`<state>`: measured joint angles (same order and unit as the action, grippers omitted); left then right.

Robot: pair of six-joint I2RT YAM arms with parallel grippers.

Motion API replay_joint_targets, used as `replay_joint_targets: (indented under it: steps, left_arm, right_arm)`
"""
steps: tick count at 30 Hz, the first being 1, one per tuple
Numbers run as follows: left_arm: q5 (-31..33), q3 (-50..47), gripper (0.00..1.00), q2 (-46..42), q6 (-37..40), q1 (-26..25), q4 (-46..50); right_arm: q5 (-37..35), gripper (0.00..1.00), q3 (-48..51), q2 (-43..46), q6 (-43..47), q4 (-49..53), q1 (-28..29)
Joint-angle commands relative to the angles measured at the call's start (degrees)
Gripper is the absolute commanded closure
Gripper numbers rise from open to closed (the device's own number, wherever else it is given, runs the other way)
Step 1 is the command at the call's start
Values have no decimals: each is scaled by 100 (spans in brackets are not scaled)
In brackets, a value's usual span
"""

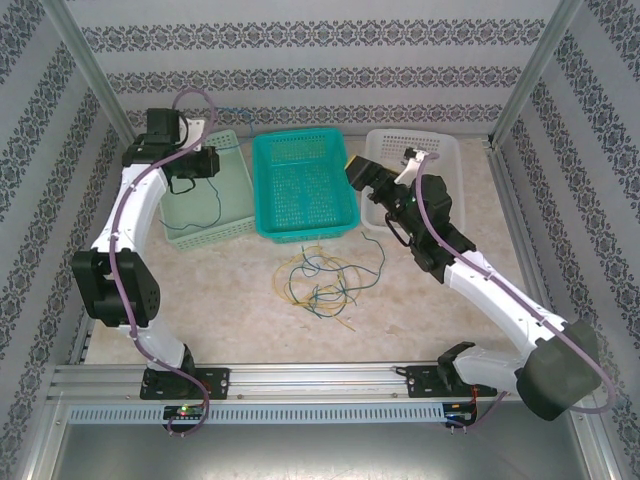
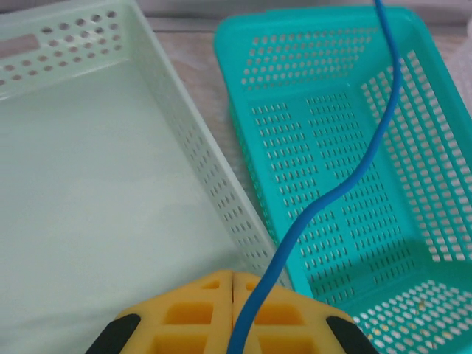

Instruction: Untangle the cables

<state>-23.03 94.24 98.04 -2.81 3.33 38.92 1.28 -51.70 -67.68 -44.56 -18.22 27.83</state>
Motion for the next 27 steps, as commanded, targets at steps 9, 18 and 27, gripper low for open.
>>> replay_joint_targets:
  steps: [9, 18, 27]
  left_arm:
    - [156, 157, 96, 741, -871, 422, -403]
    - [26, 156, 96, 1373, -1094, 580, -286]
    - [-383, 411, 93, 2133, -1263, 669, -75]
  right_arm:
    - [-128, 5, 213, 242, 33, 141, -90]
    - [-170, 5, 301, 380, 4, 279, -162]
    - [-137, 5, 372, 462, -43, 374, -267]
